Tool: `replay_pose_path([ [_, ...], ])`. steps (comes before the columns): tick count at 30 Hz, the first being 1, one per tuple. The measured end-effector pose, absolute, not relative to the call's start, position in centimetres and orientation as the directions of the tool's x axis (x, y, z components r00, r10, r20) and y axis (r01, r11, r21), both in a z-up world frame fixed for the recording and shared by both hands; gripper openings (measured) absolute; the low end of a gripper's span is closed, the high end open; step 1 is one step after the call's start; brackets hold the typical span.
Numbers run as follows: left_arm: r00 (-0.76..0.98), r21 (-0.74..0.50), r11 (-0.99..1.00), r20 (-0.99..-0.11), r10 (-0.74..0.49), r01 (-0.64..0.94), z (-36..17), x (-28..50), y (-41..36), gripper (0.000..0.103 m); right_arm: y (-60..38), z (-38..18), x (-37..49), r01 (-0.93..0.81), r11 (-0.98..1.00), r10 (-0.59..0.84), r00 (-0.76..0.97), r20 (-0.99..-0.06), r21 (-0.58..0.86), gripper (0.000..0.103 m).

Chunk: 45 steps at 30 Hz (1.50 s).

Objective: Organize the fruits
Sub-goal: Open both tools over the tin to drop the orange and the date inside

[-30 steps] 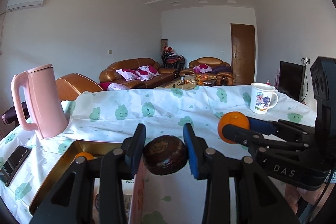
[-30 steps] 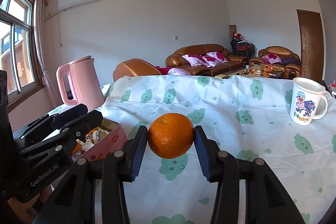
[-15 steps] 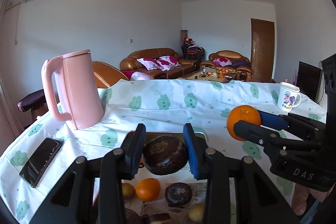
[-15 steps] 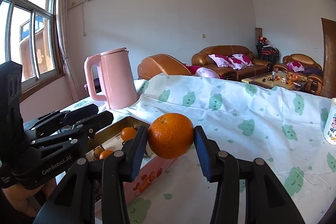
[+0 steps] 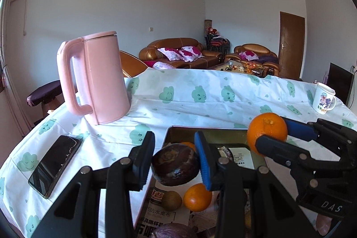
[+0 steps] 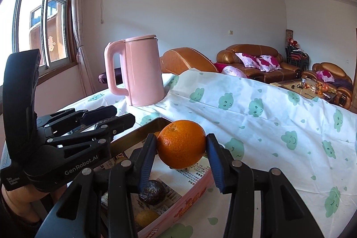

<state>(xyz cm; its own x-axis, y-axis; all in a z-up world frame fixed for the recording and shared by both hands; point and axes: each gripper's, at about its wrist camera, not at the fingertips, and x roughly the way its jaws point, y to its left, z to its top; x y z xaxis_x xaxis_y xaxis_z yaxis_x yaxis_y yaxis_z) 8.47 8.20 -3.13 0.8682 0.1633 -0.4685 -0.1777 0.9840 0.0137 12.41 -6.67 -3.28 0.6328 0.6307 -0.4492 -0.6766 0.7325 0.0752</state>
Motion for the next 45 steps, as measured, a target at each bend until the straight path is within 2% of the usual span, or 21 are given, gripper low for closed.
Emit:
replay_pose_path([
  [21,0.820,0.043,0.991,-0.558,0.129,-0.127,-4.8,10.8,8.3,0.039,-4.5,-6.4,14.9,-0.653,0.753,0.565,0.576,-0.591,0.083,0.048],
  [36,0.807,0.064,0.990,-0.574,0.137,-0.123,-4.8,11.0,8.1,0.039,-4.3,-6.6,14.9,-0.655,0.751,0.560,0.570,-0.602,0.078,0.049],
  [41,0.812,0.054,0.989,-0.567,0.143,-0.136,-4.7,10.8,8.3,0.046,-4.6,-6.4,14.7,-0.650,0.755,0.562,0.578,-0.592,0.082,0.052],
  [45,0.817,0.048,0.988,-0.557,0.150,-0.148,-4.5,10.4,8.5,0.057,-5.1,-6.2,14.5,-0.643,0.761,0.563,0.590,-0.579,0.086,0.056],
])
